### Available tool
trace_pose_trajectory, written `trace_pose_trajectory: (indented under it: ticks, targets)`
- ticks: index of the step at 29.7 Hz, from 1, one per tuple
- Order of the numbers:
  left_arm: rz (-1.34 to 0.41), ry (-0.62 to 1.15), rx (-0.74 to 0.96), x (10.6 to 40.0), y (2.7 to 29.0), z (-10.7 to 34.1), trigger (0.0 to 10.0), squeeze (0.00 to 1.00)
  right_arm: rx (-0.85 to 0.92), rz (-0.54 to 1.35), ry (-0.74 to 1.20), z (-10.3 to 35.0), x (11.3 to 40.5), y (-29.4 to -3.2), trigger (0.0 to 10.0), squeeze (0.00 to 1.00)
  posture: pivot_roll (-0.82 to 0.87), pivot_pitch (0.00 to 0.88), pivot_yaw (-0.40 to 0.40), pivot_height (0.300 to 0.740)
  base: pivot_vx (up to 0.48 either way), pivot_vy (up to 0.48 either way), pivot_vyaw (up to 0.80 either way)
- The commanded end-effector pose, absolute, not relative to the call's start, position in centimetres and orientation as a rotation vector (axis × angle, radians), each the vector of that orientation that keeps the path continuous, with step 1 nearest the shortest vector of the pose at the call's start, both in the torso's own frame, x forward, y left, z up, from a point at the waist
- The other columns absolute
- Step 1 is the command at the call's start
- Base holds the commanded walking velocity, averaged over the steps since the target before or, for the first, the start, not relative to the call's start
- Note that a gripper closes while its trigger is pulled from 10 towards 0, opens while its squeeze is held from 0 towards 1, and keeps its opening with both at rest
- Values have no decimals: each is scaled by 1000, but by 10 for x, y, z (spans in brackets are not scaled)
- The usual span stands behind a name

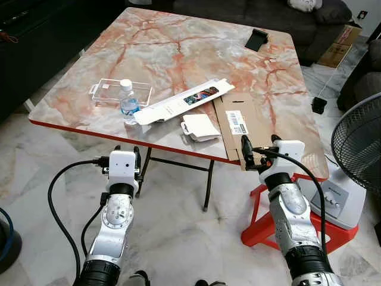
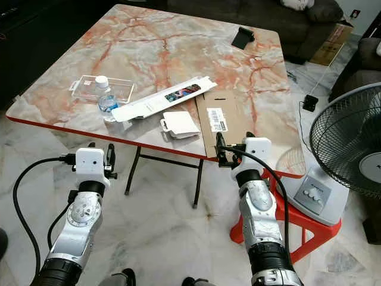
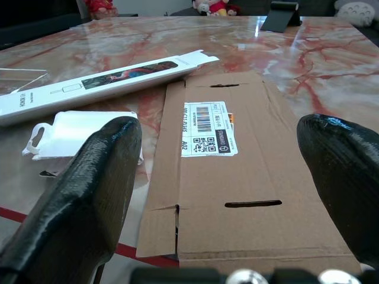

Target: Picking trash to rubbish bin

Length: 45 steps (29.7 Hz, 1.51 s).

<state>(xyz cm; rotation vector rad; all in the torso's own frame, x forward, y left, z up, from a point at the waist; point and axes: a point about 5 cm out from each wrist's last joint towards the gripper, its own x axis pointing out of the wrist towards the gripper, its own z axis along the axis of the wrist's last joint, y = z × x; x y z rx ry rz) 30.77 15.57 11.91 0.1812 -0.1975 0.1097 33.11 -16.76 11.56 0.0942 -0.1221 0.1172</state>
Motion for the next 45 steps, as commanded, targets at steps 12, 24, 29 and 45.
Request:
trace_pose_trajectory:
  ticks: [12,24,29,45]
  targets:
    - [99,-210,179,310,152,124,10000,0,92,101,-113,116,332,-171,10000,0,0,0,0,740,0,0,0]
    - [42,-231,152,310,142,125,10000,0,131,141,-129,116,335,-162,10000,0,71,141,-109,740,0,0,0]
    - [33,-231,154,311,142,125,10000,0,134,145,-130,115,334,-160,10000,0,71,135,-106,740,0,0,0]
    - [40,-234,159,311,144,127,10000,0,137,147,-131,115,335,-159,10000,0,73,150,-105,740,0,0,0]
